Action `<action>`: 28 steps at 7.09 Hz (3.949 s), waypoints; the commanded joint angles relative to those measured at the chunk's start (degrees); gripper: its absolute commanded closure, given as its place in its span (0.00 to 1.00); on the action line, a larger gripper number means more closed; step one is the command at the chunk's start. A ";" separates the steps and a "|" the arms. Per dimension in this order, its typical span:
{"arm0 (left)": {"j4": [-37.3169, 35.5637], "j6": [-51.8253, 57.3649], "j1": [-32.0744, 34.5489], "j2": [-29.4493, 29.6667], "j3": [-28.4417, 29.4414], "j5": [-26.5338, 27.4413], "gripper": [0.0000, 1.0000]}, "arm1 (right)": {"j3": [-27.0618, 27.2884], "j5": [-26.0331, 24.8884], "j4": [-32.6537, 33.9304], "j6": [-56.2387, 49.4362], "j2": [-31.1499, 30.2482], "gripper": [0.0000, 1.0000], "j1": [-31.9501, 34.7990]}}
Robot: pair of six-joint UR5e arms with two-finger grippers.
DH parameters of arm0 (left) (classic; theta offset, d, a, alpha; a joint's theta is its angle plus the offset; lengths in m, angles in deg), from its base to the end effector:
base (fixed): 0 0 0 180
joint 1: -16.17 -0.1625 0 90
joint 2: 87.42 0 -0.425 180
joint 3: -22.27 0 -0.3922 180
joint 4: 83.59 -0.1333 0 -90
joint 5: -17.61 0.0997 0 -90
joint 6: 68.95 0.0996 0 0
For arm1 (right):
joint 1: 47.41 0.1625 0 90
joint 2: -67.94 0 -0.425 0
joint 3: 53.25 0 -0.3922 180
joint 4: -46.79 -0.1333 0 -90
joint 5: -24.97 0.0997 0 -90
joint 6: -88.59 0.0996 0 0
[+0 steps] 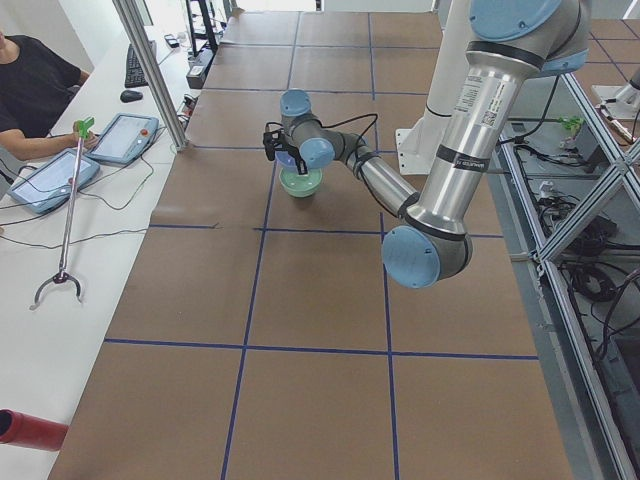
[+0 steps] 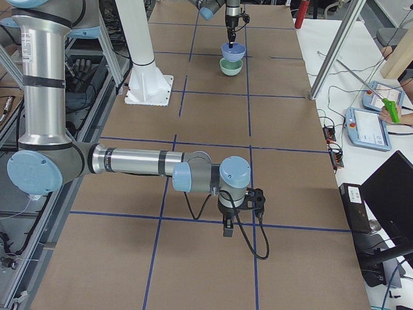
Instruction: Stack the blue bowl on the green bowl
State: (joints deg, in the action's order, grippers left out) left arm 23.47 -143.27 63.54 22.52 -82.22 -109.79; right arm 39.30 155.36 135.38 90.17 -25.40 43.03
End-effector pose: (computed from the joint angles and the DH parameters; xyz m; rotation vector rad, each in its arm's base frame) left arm 0.3477 -0.4852 0.3115 -0.0652 1.0535 -0.2078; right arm 0.0724 -0.4674 0.6670 0.0034 -0.7050 0.0300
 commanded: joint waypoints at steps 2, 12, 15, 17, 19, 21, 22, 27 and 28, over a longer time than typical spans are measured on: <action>1.13 -0.04 -0.26 -0.52 0.43 0.58 1.00 | 0.00 -0.05 0.00 0.00 0.00 0.00 0.00; 1.05 1.19 -0.61 -0.78 -0.80 0.40 0.00 | 0.00 -0.05 0.00 0.00 0.00 0.00 0.00; -0.53 13.95 6.55 -2.00 -3.53 0.31 0.00 | 0.00 0.04 0.00 0.00 0.00 0.00 0.00; -8.41 34.13 14.99 -1.83 -3.62 0.40 0.00 | 0.00 0.04 0.08 0.00 0.00 0.00 0.00; -14.21 51.64 23.35 -4.45 -3.44 0.31 0.00 | 0.00 0.04 0.00 0.00 0.00 0.00 0.00; -14.33 67.67 30.64 -11.04 -1.17 -0.21 0.00 | 0.00 -0.05 0.00 0.00 0.00 0.00 0.00; -13.99 70.69 33.64 -14.54 0.41 -0.39 0.00 | 0.00 -0.05 0.00 0.00 0.00 0.00 0.00; -13.46 79.33 41.39 -24.68 9.90 -6.98 0.00 | 0.00 -0.05 0.00 0.00 0.00 0.00 0.00; -13.46 79.24 42.71 -24.69 10.87 -6.98 0.00 | 0.00 -0.05 0.00 0.00 0.00 0.00 0.00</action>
State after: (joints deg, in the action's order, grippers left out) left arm 9.98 -64.24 104.76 -1.65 -73.06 -116.54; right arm 39.30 155.32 135.41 90.17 -25.39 43.03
